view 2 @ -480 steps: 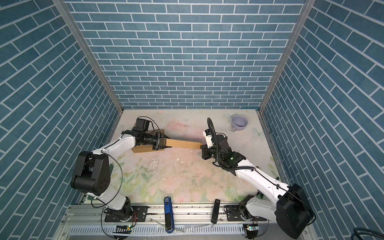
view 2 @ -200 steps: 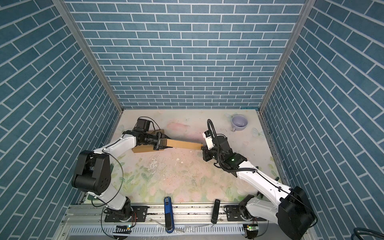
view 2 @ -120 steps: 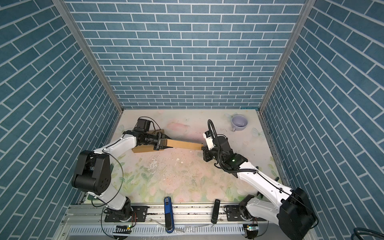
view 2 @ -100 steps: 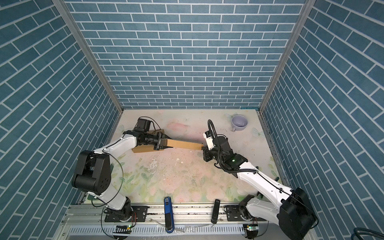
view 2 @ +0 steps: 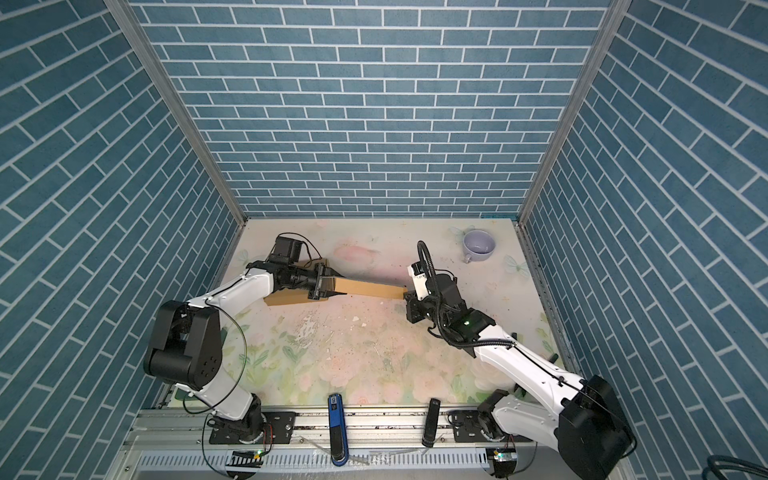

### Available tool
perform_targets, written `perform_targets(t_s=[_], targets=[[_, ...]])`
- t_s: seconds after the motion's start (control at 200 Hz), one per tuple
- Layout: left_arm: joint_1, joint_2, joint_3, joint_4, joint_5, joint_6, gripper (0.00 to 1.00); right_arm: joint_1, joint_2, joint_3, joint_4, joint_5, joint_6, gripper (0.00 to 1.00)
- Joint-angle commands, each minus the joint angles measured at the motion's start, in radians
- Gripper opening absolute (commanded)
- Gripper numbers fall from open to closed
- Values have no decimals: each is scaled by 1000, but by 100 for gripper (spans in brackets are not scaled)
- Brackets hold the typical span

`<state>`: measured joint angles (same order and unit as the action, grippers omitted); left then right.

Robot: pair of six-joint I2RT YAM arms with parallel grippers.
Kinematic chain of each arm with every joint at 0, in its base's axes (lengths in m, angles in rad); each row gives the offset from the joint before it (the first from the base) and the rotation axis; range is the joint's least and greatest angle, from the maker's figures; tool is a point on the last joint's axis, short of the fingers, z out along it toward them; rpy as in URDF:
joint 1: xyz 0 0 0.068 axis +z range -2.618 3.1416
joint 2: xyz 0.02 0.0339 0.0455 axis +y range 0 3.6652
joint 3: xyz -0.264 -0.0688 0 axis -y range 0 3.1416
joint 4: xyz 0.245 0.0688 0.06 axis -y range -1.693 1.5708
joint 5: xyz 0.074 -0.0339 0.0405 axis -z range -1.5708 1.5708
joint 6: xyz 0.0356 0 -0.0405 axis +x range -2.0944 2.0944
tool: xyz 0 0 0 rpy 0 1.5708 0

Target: Fold the paper box

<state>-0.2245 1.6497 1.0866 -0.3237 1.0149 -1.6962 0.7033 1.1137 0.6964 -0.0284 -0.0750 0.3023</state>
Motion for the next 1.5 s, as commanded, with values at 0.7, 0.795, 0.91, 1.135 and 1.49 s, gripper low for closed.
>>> perform_targets(t_s=[0.7, 0.795, 0.91, 1.135, 1.49], targets=[[63, 148, 242, -761, 46, 562, 0, 15, -366, -161, -132, -34, -370, 63], [72, 245, 408, -1098, 2, 813, 0, 13, -419, -204, -114, -42, -418, 67], [79, 314, 541, -1295, -27, 934, 0, 12, -409, -199, -119, -129, -469, 67], [83, 396, 695, -1465, -51, 1044, 0, 13, -279, -141, -122, -294, -549, 66], [82, 428, 759, -1463, -59, 1028, 0, 19, -176, -43, -77, -429, -641, 66]])
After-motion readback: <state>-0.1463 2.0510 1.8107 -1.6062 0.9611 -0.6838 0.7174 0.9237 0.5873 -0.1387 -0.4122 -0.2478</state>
